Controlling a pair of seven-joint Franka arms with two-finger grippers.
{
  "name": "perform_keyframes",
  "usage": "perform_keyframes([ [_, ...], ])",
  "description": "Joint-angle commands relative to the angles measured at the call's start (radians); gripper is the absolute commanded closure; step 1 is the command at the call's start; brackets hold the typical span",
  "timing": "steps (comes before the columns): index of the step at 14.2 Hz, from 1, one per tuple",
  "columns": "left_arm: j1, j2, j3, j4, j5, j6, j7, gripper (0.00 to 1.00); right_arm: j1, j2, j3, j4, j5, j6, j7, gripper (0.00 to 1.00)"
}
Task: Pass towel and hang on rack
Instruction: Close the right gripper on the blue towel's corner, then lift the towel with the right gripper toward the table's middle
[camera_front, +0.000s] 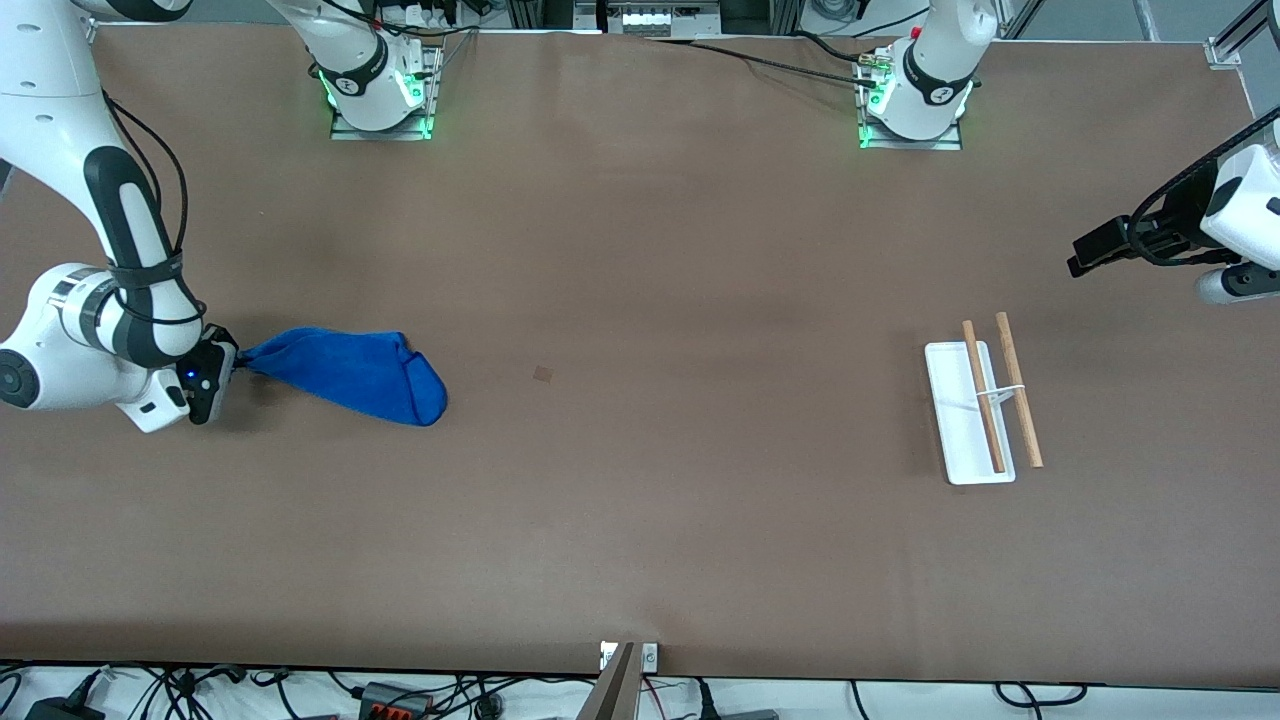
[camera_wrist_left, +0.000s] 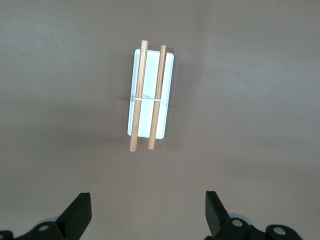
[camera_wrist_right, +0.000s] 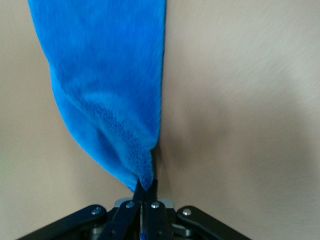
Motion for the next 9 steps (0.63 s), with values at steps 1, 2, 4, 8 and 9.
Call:
perform_keyframes([
  [1, 0.006, 0.013, 0.001, 0.033, -0.003, -0.022, 0.018, 0.0, 0.001, -0.089, 0.017, 0.033, 0.125, -0.108, -0.013, 1.0],
  [2, 0.006, 0.013, 0.001, 0.033, -0.003, -0.022, 0.018, 0.0, 0.002, -0.093, 0.017, 0.073, 0.192, -0.159, 0.007, 1.0],
  [4, 0.006, 0.013, 0.001, 0.033, -0.003, -0.022, 0.018, 0.0, 0.037, -0.093, 0.019, 0.176, 0.271, -0.237, 0.077, 1.0],
  [8, 0.006, 0.013, 0.001, 0.033, -0.003, -0.022, 0.02, 0.0, 0.155, -0.116, 0.019, 0.34, 0.415, -0.351, 0.461, 1.0],
  [9, 0.006, 0.013, 0.001, 0.033, -0.003, -0.022, 0.02, 0.0, 0.201, -0.118, 0.019, 0.381, 0.455, -0.356, 0.587, 1.0],
])
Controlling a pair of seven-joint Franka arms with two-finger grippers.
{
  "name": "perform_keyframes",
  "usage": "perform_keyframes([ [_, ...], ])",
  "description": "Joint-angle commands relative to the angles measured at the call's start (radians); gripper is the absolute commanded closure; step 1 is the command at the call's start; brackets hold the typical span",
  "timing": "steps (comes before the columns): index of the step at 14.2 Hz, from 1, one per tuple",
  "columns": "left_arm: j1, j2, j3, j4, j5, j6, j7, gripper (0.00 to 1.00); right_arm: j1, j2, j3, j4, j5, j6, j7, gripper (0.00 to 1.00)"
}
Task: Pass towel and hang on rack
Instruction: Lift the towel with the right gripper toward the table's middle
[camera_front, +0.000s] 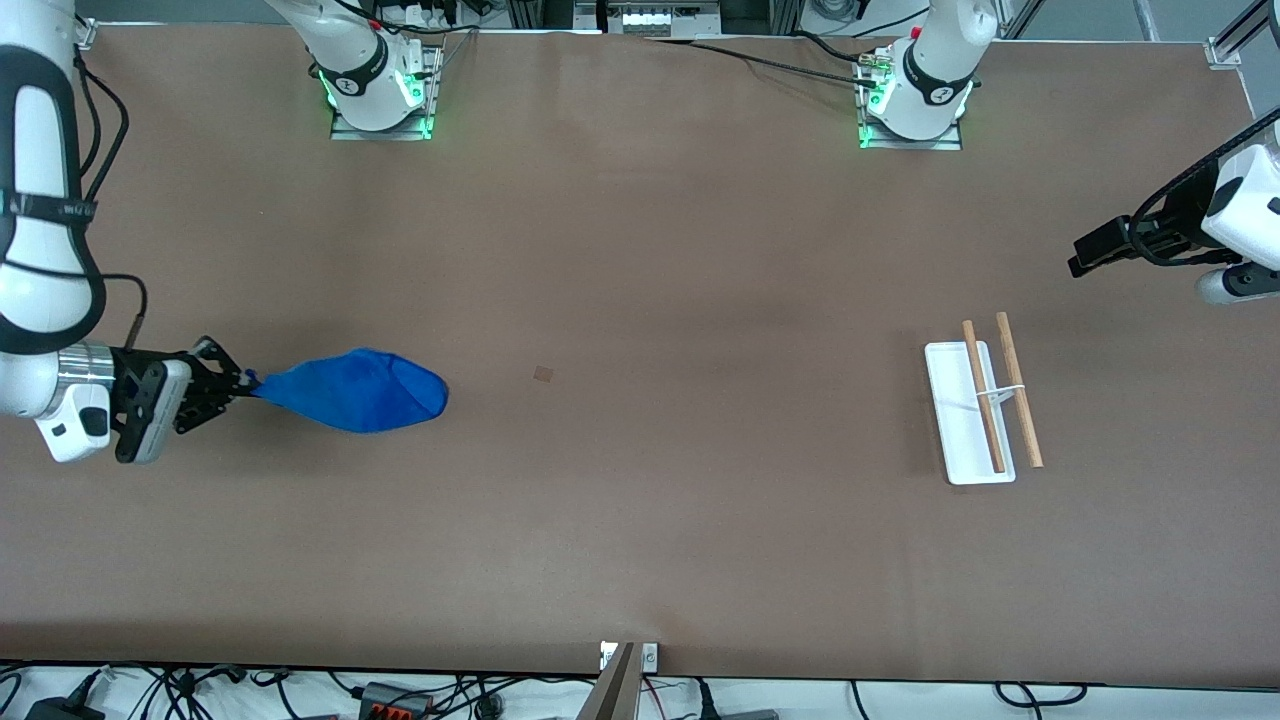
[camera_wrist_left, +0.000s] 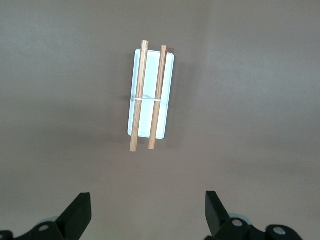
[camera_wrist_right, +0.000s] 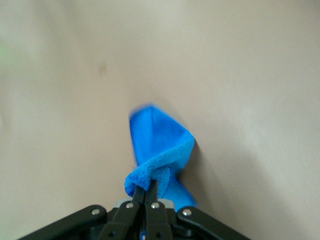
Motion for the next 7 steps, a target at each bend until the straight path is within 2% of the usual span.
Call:
perform_keyframes([
  [1, 0.006, 0.013, 0.0, 0.033, -0.003, -0.022, 0.02, 0.0, 0.108, -0.002, -0.006, 0.103, 0.08, -0.045, 0.319, 1.0],
  [5, 0.006, 0.013, 0.0, 0.033, -0.003, -0.033, 0.02, 0.0, 0.326, -0.046, -0.009, 0.125, 0.145, -0.031, 0.761, 1.0],
  [7, 0.006, 0.013, 0.002, 0.033, -0.003, -0.034, 0.02, 0.0, 0.412, -0.046, -0.006, 0.204, 0.145, 0.007, 0.928, 1.0],
])
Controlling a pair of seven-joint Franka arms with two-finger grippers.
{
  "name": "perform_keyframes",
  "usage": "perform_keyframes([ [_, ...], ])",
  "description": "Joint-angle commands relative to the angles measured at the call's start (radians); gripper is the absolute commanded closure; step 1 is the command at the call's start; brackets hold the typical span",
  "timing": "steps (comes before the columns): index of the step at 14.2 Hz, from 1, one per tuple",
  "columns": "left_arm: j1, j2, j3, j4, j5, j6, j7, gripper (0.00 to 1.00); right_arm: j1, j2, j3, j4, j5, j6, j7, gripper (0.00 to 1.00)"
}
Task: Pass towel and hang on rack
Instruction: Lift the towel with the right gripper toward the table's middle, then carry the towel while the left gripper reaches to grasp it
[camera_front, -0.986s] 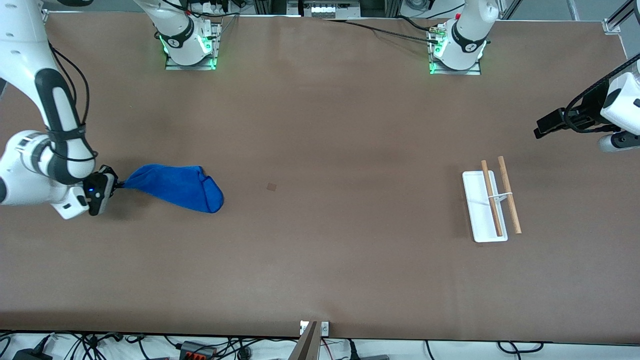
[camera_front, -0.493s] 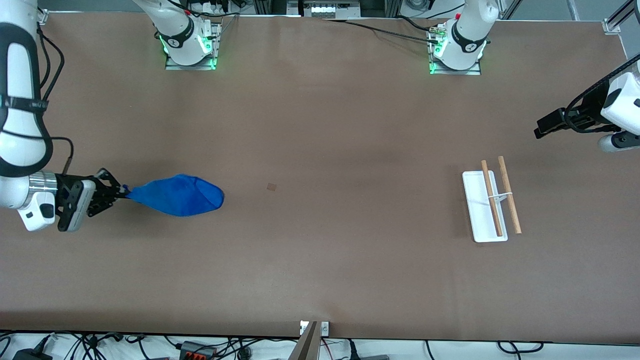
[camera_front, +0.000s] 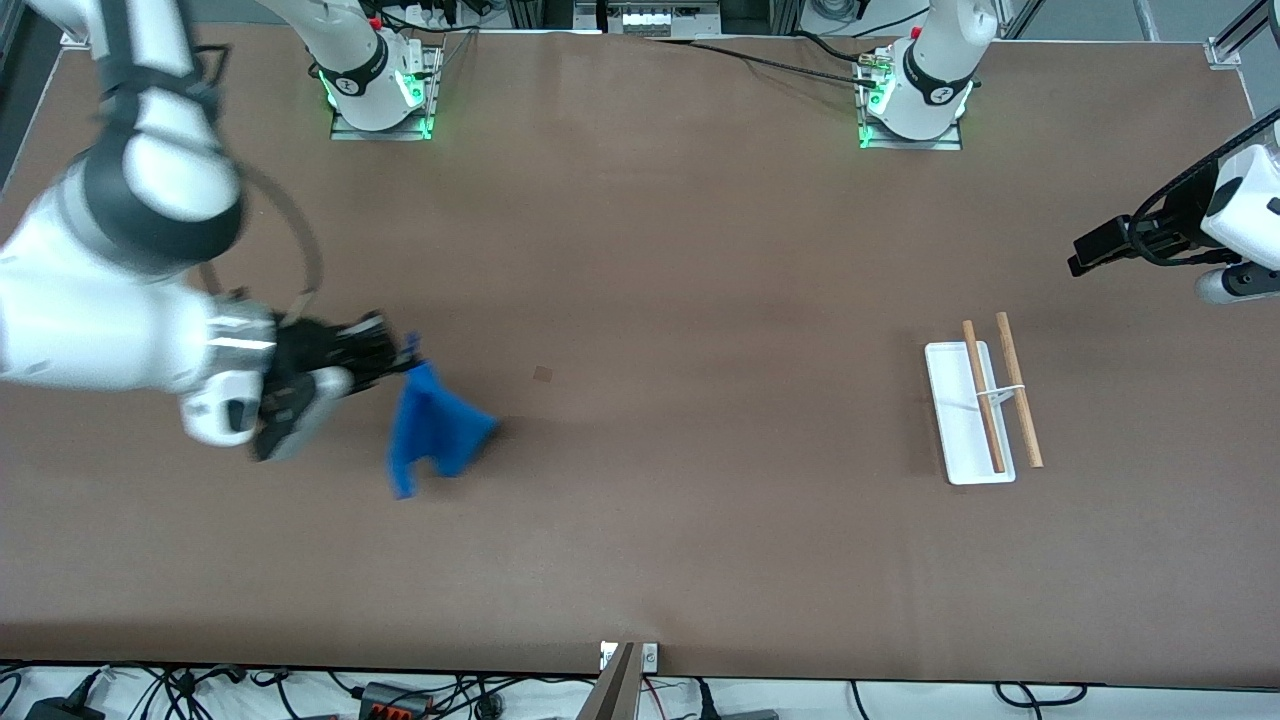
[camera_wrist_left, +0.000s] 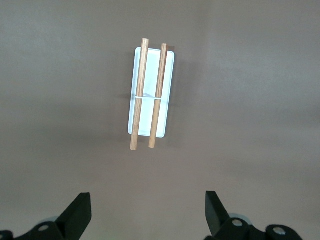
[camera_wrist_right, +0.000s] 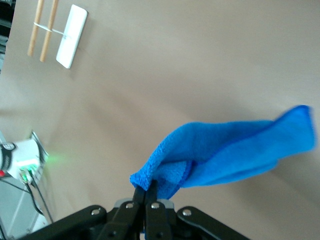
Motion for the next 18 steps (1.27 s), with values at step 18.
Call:
perform_keyframes([
  [18, 0.018, 0.26, -0.006, -0.074, -0.4, 0.082, 0.907, 0.0, 0.47, 0.079, -0.007, 0.124, 0.265, 0.524, 0.534, 1.0],
])
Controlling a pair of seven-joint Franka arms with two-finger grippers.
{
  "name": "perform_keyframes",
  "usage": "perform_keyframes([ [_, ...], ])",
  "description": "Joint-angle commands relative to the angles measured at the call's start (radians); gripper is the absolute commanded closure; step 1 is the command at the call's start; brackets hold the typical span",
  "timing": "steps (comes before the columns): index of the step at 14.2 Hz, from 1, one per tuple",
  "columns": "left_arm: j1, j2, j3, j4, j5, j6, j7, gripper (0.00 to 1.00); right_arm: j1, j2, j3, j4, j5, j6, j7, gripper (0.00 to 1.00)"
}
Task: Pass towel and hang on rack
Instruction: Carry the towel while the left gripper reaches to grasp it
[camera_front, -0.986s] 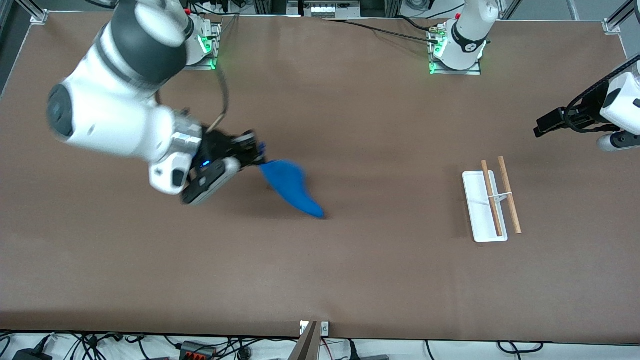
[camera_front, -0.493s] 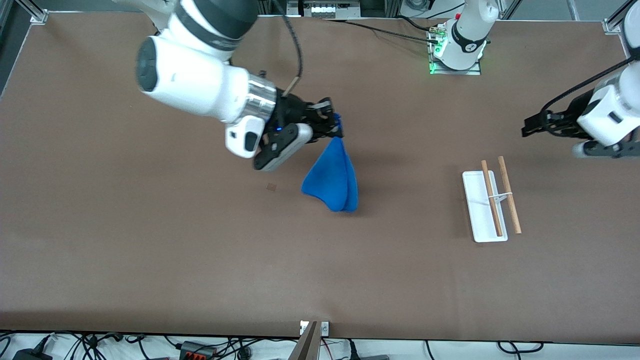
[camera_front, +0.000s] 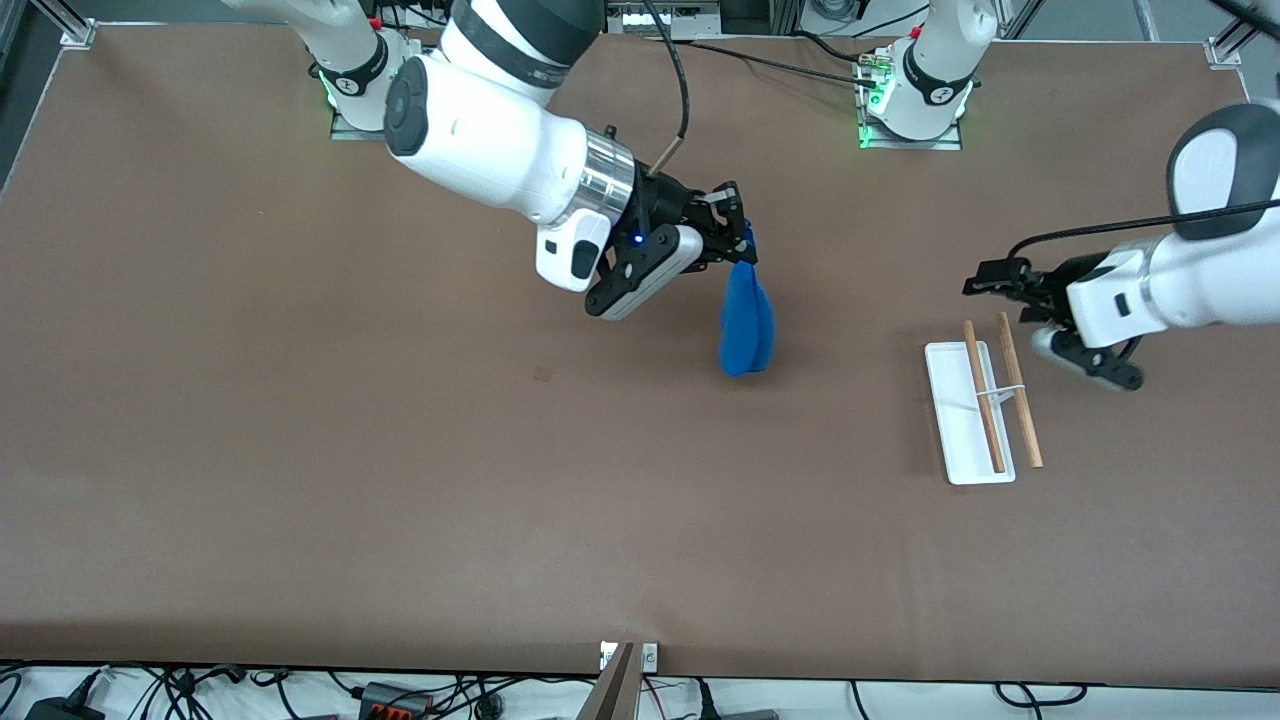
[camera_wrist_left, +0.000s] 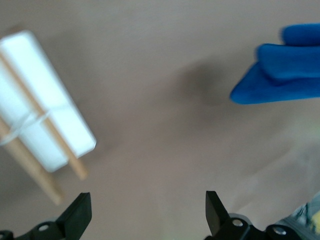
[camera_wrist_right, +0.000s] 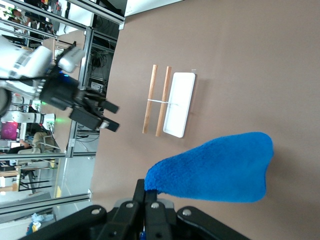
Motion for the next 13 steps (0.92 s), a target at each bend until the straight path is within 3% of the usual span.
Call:
perform_keyframes([
  [1, 0.012, 0.008, -0.007, -0.116, -0.118, 0.128, 0.285, 0.0, 0.029, 0.011, -0.01, 0.013, 0.046, 0.03, 0.015, 1.0],
  [3, -0.001, 0.006, -0.01, -0.187, -0.17, 0.233, 0.449, 0.0, 0.032, 0.011, -0.01, 0.01, 0.044, 0.043, 0.013, 1.0],
  [7, -0.003, 0.024, -0.108, -0.31, -0.342, 0.447, 0.75, 0.0, 0.049, 0.013, -0.01, 0.01, 0.043, 0.044, 0.011, 1.0],
  [13, -0.008, 0.156, -0.211, -0.333, -0.608, 0.559, 1.013, 0.0, 0.049, 0.016, -0.01, 0.007, 0.044, 0.058, 0.011, 1.0],
])
